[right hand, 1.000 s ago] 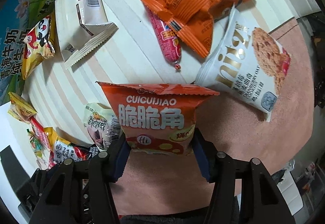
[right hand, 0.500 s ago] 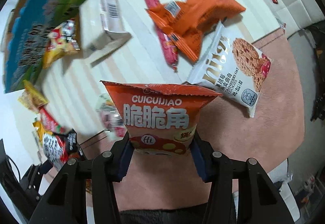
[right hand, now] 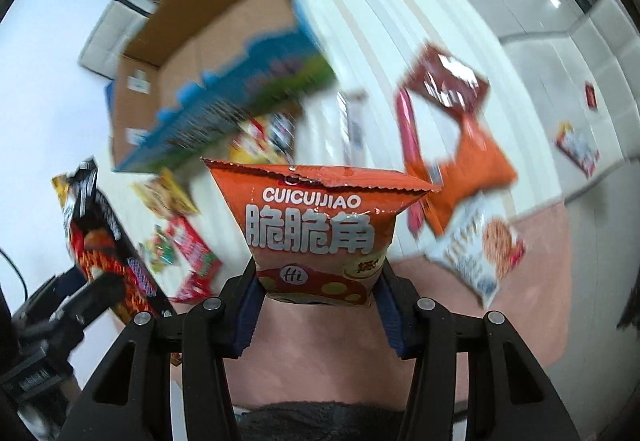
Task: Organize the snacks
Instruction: 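Lower both bags into the cardboard box and open both tools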
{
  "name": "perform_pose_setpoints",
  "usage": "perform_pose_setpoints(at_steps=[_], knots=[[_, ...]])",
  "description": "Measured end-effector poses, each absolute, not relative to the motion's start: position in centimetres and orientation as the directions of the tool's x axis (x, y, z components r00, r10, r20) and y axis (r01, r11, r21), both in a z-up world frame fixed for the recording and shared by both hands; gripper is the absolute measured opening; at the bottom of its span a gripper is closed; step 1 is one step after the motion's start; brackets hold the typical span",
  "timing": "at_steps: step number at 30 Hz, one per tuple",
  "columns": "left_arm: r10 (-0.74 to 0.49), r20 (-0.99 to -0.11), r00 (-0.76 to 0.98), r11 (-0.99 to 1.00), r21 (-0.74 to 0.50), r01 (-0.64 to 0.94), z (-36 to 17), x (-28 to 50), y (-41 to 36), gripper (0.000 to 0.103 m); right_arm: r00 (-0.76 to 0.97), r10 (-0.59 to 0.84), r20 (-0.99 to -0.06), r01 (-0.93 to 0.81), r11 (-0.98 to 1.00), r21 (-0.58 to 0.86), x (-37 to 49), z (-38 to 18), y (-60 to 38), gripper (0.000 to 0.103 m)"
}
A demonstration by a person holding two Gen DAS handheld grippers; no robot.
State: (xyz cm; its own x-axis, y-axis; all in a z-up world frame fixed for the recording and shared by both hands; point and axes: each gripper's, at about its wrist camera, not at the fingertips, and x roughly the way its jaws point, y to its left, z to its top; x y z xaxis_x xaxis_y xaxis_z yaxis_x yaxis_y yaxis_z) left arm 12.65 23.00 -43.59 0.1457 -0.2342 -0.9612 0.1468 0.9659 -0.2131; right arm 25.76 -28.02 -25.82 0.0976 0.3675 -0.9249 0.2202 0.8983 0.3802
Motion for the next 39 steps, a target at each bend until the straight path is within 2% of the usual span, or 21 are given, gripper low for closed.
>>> perform_pose_setpoints(at_steps=[4, 11, 15, 16, 23, 39], knots=[[-0.265, -0.949, 0.168, 0.962, -0.250, 0.105, -42.1, 15.1, 25.4, 0.080, 0.148, 0.384, -0.911, 0.145, 0.903, 0.404, 29.5, -22.7, -26.9, 0.054], [-0.257, -0.954, 0.153, 0.966, -0.258, 0.014, -42.2, 23.1, 29.2, 0.080, 0.175, 0.369, -0.913, 0.037, 0.924, 0.381, 37.7, -21.0, -23.9, 0.054], [-0.234, -0.967, 0.106, 0.971, -0.238, -0.032, -45.0, 27.7, 31.4, 0.080, 0.130, 0.373, -0.918, 0.014, 0.926, 0.378, 43.2, -23.1, -22.2, 0.054], [-0.230, -0.968, 0.096, 0.971, -0.235, -0.039, -43.3, 29.1, 30.1, 0.080, 0.123, 0.370, -0.921, 0.015, 0.927, 0.375, 44.2, -23.8, -21.9, 0.054], [-0.189, -0.982, 0.005, 0.979, -0.189, -0.071, -47.0, 34.6, 28.9, 0.080, 0.056, 0.325, -0.944, -0.014, 0.946, 0.325, 50.6, -28.7, -20.0, 0.054], [-0.175, -0.981, -0.084, 0.980, -0.166, -0.106, -51.3, 39.0, 25.8, 0.081, -0.050, 0.239, -0.970, -0.097, 0.965, 0.243, 55.7, -34.2, -16.7, 0.055]])
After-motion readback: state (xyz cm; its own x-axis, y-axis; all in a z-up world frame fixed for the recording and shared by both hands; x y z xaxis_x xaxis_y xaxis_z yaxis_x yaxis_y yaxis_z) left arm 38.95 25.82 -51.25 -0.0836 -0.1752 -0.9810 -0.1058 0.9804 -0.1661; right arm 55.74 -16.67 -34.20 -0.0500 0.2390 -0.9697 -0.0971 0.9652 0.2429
